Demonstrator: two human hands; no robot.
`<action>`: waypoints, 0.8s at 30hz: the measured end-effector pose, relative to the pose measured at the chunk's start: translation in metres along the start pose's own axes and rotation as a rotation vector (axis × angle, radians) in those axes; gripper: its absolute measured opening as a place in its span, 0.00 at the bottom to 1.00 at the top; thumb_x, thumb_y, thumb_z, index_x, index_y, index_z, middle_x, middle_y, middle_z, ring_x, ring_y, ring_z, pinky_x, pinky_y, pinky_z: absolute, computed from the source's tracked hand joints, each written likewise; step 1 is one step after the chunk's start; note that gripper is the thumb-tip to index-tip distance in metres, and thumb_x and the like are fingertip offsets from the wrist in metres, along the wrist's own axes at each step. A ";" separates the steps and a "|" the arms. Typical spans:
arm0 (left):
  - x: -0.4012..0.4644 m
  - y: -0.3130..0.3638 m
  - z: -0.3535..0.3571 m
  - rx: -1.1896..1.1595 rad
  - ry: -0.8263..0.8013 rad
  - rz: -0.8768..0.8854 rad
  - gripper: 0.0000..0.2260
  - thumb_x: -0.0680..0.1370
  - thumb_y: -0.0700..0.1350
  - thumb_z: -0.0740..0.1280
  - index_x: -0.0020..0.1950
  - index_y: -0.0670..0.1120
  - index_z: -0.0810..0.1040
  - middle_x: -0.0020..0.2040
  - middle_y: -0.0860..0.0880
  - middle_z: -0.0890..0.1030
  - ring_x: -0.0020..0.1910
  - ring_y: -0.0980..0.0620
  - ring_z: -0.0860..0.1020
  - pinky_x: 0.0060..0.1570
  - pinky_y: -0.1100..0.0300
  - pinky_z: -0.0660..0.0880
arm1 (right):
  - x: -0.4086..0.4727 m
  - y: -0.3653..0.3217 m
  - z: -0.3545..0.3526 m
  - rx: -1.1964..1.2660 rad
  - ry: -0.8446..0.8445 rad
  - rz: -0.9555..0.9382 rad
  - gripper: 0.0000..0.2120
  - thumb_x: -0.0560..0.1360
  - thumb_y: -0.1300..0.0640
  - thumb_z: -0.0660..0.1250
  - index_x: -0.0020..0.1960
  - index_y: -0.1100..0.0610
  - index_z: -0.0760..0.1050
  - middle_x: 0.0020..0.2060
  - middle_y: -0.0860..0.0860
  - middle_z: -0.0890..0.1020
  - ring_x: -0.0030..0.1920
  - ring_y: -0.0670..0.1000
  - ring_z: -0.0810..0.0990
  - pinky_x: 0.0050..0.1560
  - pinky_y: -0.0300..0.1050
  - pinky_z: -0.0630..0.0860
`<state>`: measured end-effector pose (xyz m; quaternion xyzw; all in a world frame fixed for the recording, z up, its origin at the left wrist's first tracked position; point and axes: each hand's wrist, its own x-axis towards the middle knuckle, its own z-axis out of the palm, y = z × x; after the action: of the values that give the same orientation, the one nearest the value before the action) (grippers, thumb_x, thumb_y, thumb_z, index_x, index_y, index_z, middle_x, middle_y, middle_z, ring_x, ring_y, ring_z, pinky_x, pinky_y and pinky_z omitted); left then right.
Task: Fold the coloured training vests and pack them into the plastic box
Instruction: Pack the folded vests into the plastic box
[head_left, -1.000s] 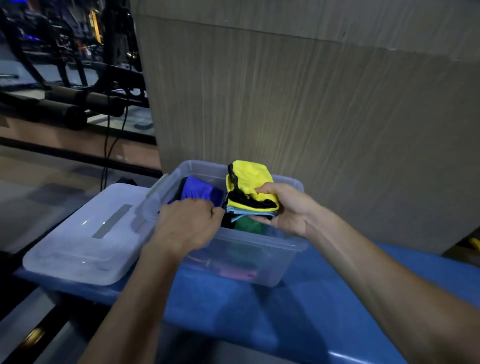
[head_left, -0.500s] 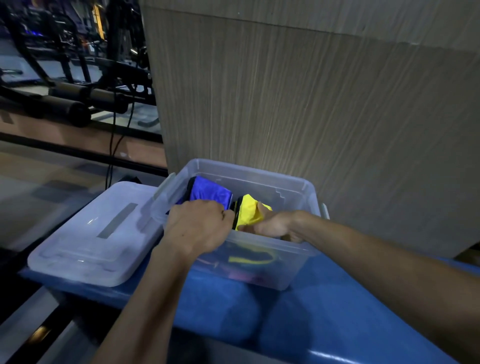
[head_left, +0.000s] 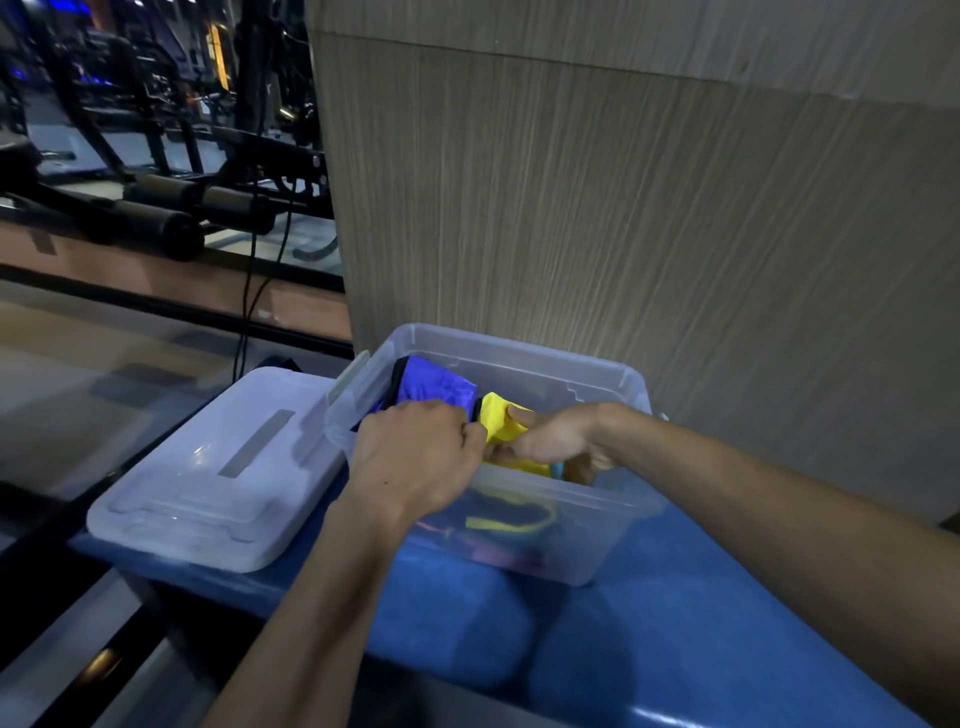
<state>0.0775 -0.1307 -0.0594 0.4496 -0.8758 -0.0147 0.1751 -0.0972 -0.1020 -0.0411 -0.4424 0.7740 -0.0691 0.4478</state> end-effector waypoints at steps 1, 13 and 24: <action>0.000 -0.001 0.001 -0.001 0.025 0.015 0.18 0.80 0.54 0.50 0.44 0.49 0.76 0.47 0.50 0.82 0.46 0.46 0.77 0.42 0.54 0.71 | -0.004 0.002 -0.003 0.001 -0.011 0.009 0.44 0.78 0.39 0.68 0.82 0.40 0.43 0.82 0.46 0.50 0.80 0.57 0.58 0.64 0.63 0.76; -0.014 -0.012 -0.005 -0.336 0.316 0.073 0.19 0.76 0.53 0.54 0.56 0.51 0.82 0.52 0.54 0.84 0.52 0.52 0.79 0.49 0.54 0.77 | -0.065 0.001 0.009 -0.435 0.380 -0.338 0.29 0.82 0.38 0.58 0.79 0.49 0.63 0.76 0.50 0.69 0.73 0.54 0.69 0.70 0.46 0.68; -0.085 -0.132 0.014 0.140 -0.395 -0.305 0.27 0.75 0.63 0.70 0.68 0.50 0.72 0.67 0.49 0.73 0.66 0.46 0.73 0.60 0.51 0.73 | -0.092 0.022 0.078 -0.720 0.783 -0.448 0.14 0.85 0.44 0.48 0.60 0.48 0.69 0.55 0.48 0.82 0.54 0.61 0.81 0.41 0.49 0.67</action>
<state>0.2218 -0.1436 -0.1219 0.5758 -0.8140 -0.0677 -0.0353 -0.0329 0.0025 -0.0407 -0.6613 0.7443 -0.0531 -0.0764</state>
